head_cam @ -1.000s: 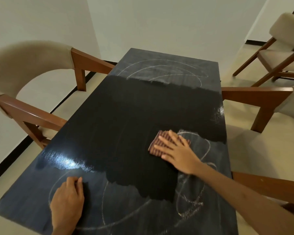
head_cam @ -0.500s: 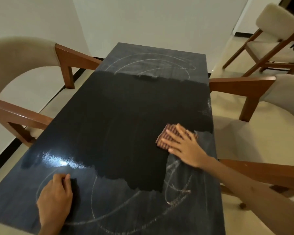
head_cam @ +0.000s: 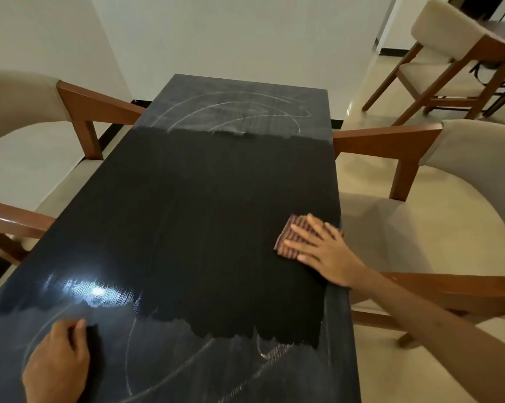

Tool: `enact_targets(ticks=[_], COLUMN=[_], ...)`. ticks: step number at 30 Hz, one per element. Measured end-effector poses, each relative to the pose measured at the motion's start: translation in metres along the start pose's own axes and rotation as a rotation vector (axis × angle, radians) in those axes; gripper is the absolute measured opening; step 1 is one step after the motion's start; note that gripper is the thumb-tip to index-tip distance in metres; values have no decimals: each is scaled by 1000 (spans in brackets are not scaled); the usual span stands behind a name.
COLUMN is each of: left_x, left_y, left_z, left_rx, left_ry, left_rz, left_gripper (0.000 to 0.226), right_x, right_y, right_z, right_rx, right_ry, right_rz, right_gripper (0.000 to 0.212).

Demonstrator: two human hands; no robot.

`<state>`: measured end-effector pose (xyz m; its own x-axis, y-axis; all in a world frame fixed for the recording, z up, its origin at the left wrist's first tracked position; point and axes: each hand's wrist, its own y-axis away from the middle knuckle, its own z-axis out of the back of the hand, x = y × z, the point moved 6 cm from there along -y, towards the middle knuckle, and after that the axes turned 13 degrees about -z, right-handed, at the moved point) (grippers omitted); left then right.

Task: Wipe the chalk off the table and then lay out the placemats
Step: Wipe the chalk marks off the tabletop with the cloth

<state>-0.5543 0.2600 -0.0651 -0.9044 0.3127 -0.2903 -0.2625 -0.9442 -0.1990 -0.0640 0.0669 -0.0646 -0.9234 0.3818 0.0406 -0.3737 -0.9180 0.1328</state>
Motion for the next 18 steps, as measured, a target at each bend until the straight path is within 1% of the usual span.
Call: enact_targets(ticks=[2,4,6,9,11,13,15,18], left_x=[4,7,8,7,29,45,59,41], left_y=[0,0,2,2,1,-1,-1,0], left_z=[-1,-1,2,4,-17,-27,-44,-30], left_rx=[-18,-28,-39,-28,14,4,43,10], left_ry=[4,-4,-8,50,64,70,83,83], left_rz=[-13,-21,-27,6,6,-9,-29,-62], left_gripper=[16,26,36,39,42,51,52,50], right_x=[-34,-57,-61,-44,-26,-7,15,41], right_y=[-32,-53,-58,-30,7,51,94,137], right_z=[6,12,14,7,4,-1,-11,-21], right_rx=[25,51,54,55,16,24,32,56], right_ry=[-16,-39,-41,-44,-21,-15,-1,13], right_rz=[-126,-236,-277,-207,-107,-38,-9,-16], right_gripper=[50,48,48,52,57,58,55,50])
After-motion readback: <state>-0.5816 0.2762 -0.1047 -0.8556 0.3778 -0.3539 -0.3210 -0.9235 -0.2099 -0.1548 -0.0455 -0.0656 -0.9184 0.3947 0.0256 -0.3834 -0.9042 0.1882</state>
